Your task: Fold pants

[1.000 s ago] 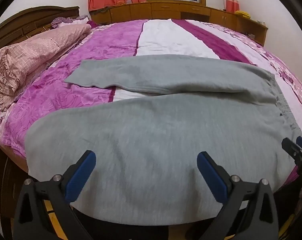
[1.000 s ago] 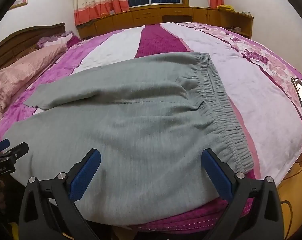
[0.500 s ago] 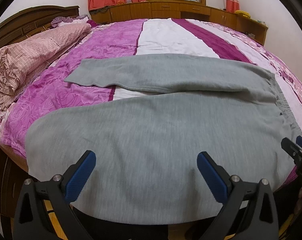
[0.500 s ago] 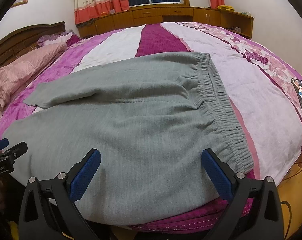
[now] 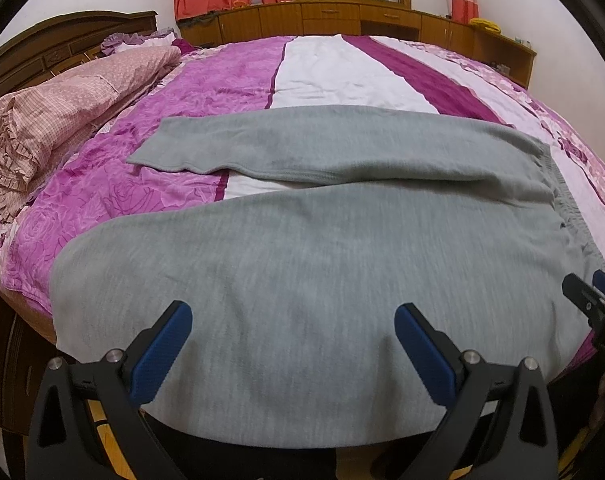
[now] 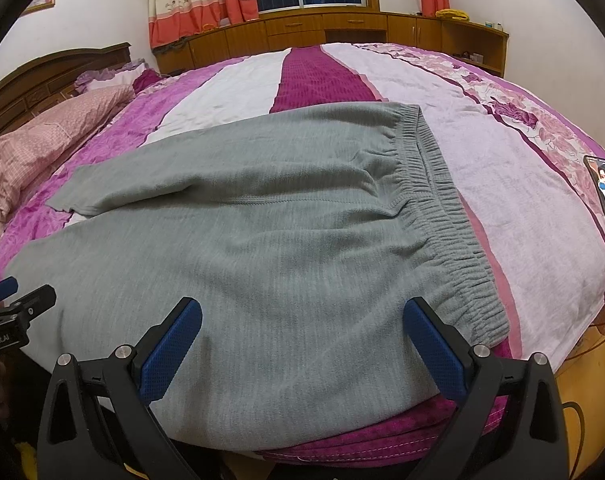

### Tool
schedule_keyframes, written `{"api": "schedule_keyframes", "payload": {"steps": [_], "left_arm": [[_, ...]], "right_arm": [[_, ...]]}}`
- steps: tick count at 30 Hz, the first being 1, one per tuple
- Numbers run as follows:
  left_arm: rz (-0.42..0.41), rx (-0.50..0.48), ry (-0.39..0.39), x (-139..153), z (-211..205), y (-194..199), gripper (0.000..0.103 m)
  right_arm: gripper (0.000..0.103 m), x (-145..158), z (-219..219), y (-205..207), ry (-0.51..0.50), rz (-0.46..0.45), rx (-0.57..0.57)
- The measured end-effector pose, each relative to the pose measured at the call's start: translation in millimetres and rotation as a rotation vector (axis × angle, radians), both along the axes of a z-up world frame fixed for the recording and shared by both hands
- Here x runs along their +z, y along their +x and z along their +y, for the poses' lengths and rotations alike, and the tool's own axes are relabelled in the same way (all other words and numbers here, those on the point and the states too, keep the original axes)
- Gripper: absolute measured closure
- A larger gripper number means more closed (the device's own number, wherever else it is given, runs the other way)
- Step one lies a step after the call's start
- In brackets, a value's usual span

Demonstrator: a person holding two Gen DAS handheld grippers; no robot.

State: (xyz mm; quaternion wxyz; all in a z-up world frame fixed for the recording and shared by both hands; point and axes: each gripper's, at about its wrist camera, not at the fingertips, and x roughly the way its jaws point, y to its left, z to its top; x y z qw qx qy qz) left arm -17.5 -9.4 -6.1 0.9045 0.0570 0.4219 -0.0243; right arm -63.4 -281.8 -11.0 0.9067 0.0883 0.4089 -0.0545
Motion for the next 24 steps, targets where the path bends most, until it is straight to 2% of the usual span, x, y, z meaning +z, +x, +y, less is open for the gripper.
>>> {"api": "schedule_keyframes", "payload": {"steps": [24], "left_arm": [[0.005,0.001,0.0,-0.9,-1.3,0.9,0.0]], "right_arm": [[0.005,-0.1,0.6,0.3,0.0,0.002,0.001]]}}
